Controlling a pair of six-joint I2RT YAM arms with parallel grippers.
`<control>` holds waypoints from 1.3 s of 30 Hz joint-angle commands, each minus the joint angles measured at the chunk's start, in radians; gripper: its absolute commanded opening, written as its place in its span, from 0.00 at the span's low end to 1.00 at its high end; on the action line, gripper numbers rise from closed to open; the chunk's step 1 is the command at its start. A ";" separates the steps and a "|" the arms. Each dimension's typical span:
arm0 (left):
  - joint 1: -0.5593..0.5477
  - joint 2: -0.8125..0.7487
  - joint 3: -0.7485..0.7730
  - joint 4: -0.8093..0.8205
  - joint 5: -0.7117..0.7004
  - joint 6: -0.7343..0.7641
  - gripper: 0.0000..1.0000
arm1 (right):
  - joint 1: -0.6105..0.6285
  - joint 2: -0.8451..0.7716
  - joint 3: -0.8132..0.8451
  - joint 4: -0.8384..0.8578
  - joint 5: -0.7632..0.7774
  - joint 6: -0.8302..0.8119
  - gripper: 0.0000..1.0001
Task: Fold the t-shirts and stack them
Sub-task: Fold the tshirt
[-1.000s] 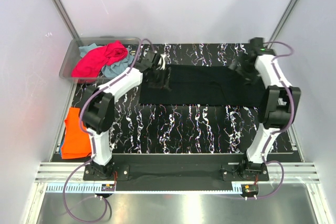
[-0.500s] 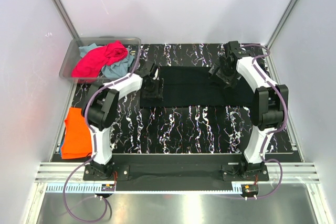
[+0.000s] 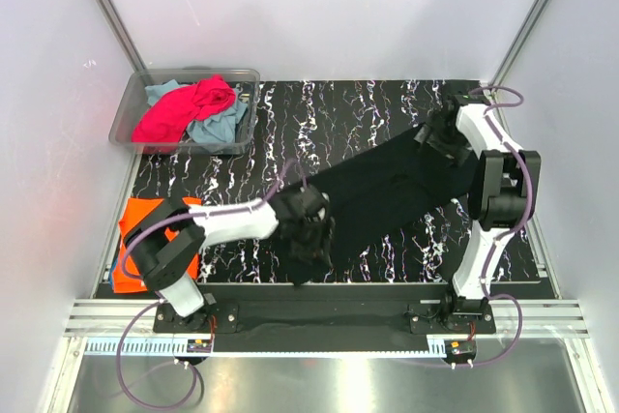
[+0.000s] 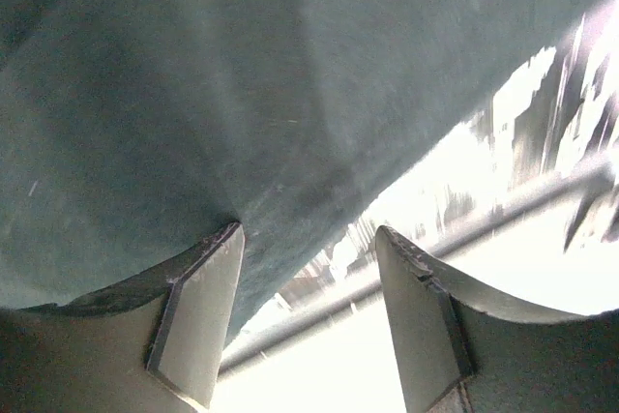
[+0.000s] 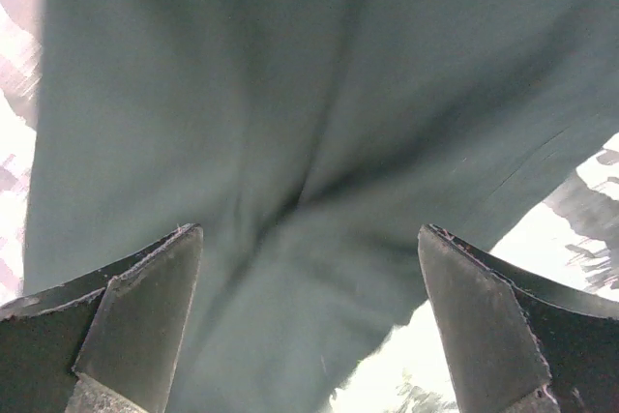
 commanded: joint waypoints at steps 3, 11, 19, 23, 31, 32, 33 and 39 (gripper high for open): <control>-0.167 -0.113 -0.067 -0.110 0.026 -0.136 0.65 | -0.041 0.104 0.060 0.026 0.091 -0.041 1.00; -0.152 -0.303 0.150 -0.247 -0.092 0.006 0.73 | -0.012 0.293 0.158 0.056 0.063 -0.065 1.00; 0.075 -0.199 0.201 -0.256 -0.091 0.230 0.83 | 0.117 0.530 0.482 0.018 0.104 -0.294 1.00; 0.080 -0.046 0.249 -0.221 -0.127 0.363 0.88 | 0.167 0.645 0.754 -0.081 0.094 -0.427 1.00; 0.080 0.198 0.266 -0.135 -0.088 0.278 0.93 | 0.241 0.690 0.900 -0.094 -0.021 -0.510 1.00; 0.078 0.218 0.255 -0.111 -0.063 0.263 0.93 | 0.246 0.692 0.901 -0.082 -0.043 -0.514 1.00; 0.075 0.226 0.246 -0.098 -0.045 0.233 0.93 | 0.249 0.693 0.904 -0.072 -0.070 -0.518 1.00; -0.001 0.208 0.155 0.000 0.052 0.079 0.92 | 0.281 0.773 1.019 -0.065 -0.165 -0.516 1.00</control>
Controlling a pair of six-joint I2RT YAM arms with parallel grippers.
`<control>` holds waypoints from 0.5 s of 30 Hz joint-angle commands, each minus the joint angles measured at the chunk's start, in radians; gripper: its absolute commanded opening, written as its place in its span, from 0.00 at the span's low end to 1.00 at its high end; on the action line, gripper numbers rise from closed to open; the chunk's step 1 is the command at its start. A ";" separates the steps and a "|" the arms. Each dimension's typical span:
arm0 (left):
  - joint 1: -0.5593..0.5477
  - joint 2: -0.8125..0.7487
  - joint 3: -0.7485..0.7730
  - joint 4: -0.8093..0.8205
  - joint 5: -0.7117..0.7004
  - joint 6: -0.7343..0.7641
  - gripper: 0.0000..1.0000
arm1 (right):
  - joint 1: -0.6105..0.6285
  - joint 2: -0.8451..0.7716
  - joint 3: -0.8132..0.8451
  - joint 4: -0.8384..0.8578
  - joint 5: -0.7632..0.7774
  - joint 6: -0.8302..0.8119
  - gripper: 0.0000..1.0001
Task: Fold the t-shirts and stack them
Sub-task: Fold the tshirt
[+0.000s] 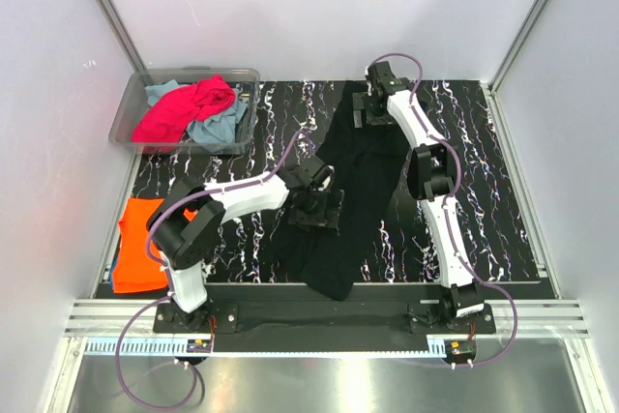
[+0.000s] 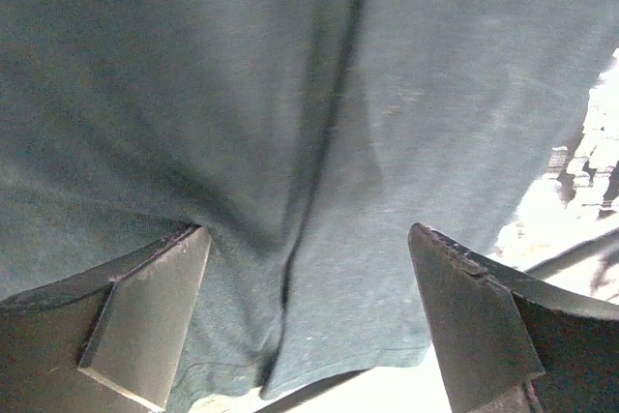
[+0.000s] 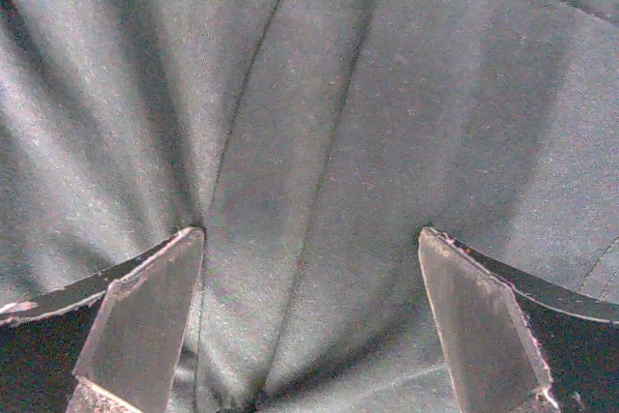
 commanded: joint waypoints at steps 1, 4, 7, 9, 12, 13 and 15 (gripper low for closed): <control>-0.076 0.042 -0.086 0.103 0.105 -0.130 0.92 | 0.036 0.060 0.099 -0.006 -0.096 -0.019 1.00; -0.118 0.037 -0.094 0.137 0.130 -0.204 0.92 | 0.041 0.096 0.146 -0.002 -0.093 -0.002 1.00; -0.153 0.037 -0.088 0.146 0.124 -0.249 0.92 | 0.041 0.116 0.166 0.017 -0.108 -0.002 1.00; -0.164 0.043 -0.097 0.164 0.121 -0.282 0.92 | 0.053 0.119 0.166 0.030 -0.116 -0.013 1.00; -0.164 0.043 -0.103 0.180 0.116 -0.307 0.92 | 0.058 0.116 0.175 0.049 -0.136 -0.024 1.00; -0.165 0.034 -0.101 0.181 0.115 -0.312 0.92 | 0.058 0.115 0.187 0.047 -0.139 -0.019 1.00; -0.169 0.023 -0.082 0.183 0.107 -0.322 0.92 | 0.059 0.100 0.196 0.050 -0.157 -0.008 1.00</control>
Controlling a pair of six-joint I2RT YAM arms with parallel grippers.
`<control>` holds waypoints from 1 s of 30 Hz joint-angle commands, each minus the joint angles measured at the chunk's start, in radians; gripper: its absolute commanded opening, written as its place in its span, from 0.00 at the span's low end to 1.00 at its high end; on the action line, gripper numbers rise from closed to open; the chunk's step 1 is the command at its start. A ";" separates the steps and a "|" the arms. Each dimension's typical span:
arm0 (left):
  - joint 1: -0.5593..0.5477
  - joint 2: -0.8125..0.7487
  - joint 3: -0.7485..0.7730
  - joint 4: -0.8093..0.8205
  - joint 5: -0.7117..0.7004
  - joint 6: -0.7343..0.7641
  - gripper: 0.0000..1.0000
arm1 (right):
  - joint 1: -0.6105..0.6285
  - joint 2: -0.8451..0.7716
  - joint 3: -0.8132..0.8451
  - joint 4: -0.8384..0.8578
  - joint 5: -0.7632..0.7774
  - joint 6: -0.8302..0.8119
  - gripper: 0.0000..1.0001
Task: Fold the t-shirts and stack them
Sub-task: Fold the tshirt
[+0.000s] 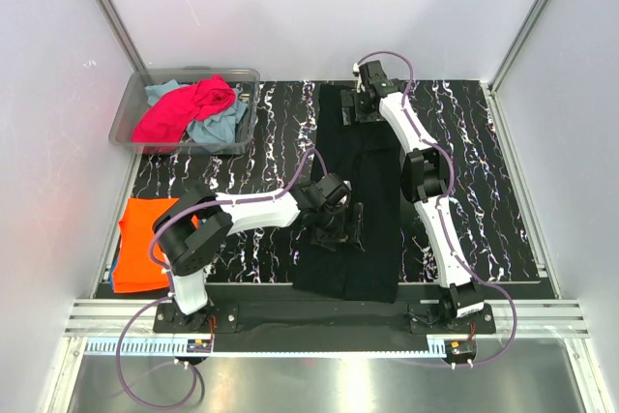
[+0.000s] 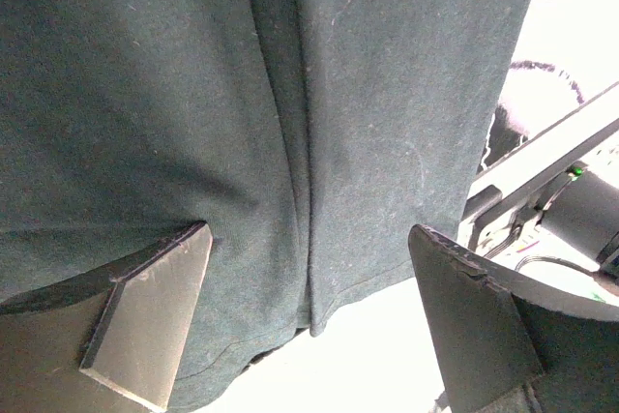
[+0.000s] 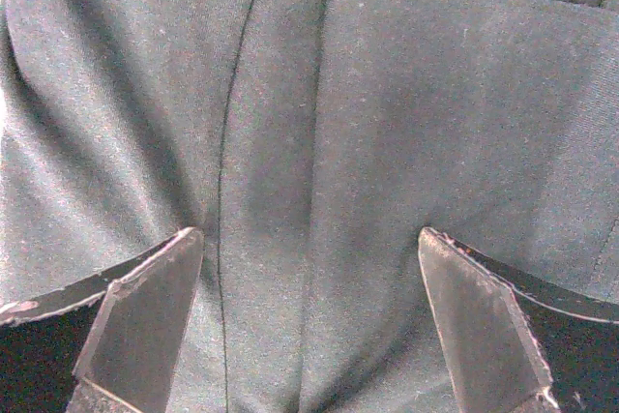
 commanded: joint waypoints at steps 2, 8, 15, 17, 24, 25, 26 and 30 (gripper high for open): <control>-0.011 -0.011 0.005 -0.027 -0.011 -0.056 0.91 | 0.020 -0.041 0.030 0.009 -0.067 0.013 1.00; -0.011 -0.281 0.008 -0.145 -0.109 -0.054 0.90 | 0.013 -0.390 -0.214 -0.046 0.189 0.091 1.00; -0.008 -0.637 -0.196 -0.291 -0.141 -0.081 0.84 | -0.119 -0.750 -0.543 -0.256 -0.111 0.291 1.00; 0.001 -0.712 -0.306 -0.299 -0.121 -0.087 0.81 | -0.126 -0.905 -0.734 -0.250 -0.245 0.283 1.00; 0.035 -0.807 -0.512 -0.267 -0.101 -0.095 0.78 | -0.046 -1.425 -1.694 -0.097 -0.396 0.364 0.87; 0.037 -0.807 -0.520 -0.268 -0.104 -0.098 0.77 | -0.041 -1.512 -1.761 -0.095 -0.415 0.383 0.81; 0.041 -0.806 -0.526 -0.268 -0.111 -0.104 0.77 | -0.040 -1.561 -1.822 -0.091 -0.453 0.424 0.75; 0.053 -0.800 -0.561 -0.251 -0.121 -0.106 0.71 | -0.034 -1.825 -2.114 -0.072 -0.522 0.535 0.64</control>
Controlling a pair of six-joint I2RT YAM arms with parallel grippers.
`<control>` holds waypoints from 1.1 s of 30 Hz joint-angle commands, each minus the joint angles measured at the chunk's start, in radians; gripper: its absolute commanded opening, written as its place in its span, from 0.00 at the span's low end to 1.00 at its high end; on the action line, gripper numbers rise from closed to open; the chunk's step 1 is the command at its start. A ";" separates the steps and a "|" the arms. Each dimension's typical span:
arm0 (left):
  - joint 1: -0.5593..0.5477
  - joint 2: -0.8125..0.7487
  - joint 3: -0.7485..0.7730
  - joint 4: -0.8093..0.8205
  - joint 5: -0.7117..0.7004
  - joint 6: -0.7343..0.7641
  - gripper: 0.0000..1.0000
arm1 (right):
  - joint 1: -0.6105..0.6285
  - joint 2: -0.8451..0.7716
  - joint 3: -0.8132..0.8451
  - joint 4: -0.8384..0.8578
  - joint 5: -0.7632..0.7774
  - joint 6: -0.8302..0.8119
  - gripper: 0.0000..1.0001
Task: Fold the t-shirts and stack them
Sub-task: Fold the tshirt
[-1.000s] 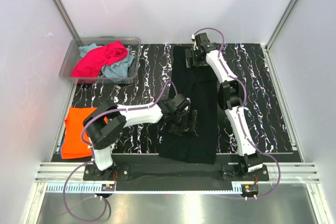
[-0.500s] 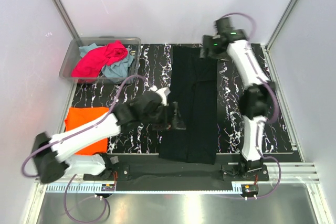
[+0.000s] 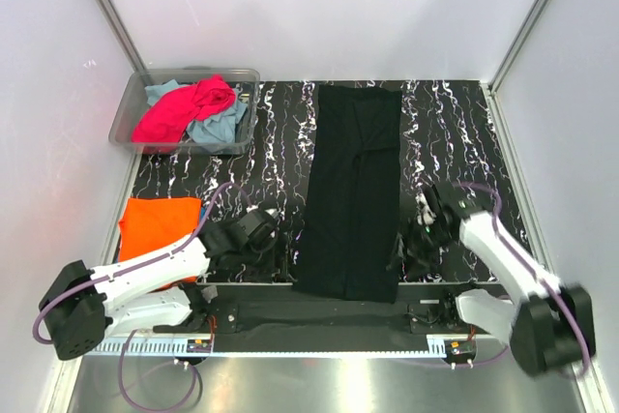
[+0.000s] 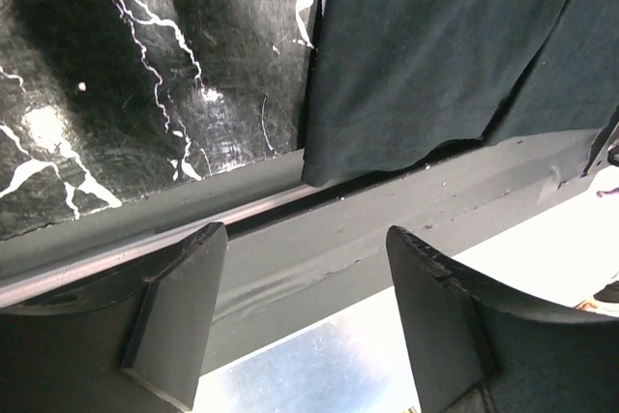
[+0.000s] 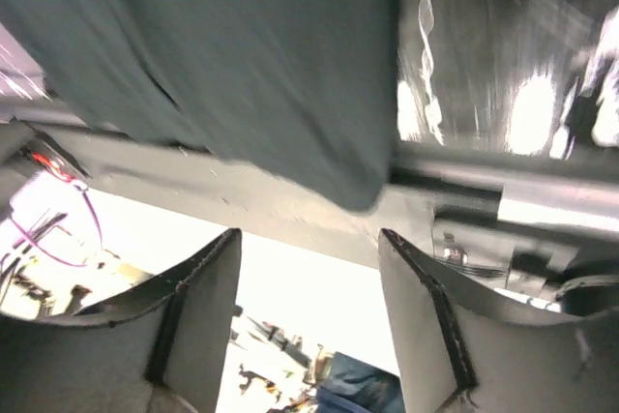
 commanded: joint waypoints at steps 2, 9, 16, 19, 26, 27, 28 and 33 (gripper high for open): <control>0.031 0.004 -0.024 0.058 0.008 0.018 0.68 | 0.005 -0.327 -0.157 0.029 -0.140 0.210 0.62; 0.059 0.171 0.034 0.128 0.081 0.108 0.69 | 0.008 -0.526 -0.381 0.045 -0.123 0.357 0.59; 0.060 0.267 0.059 0.131 0.049 0.119 0.66 | 0.008 -0.490 -0.372 0.066 -0.042 0.473 0.53; 0.060 0.286 0.058 0.157 0.055 0.118 0.66 | 0.008 -0.418 -0.358 0.092 -0.017 0.495 0.57; 0.060 0.324 0.056 0.203 0.092 0.102 0.65 | 0.010 -0.316 -0.338 0.117 0.016 0.536 0.59; 0.060 0.329 0.053 0.211 0.101 0.096 0.64 | 0.010 -0.303 -0.338 0.120 0.018 0.541 0.59; 0.060 0.335 0.047 0.220 0.107 0.093 0.62 | 0.008 -0.295 -0.331 0.126 0.029 0.545 0.59; 0.060 0.370 0.042 0.240 0.124 0.081 0.57 | 0.010 -0.203 -0.306 0.158 0.044 0.538 0.57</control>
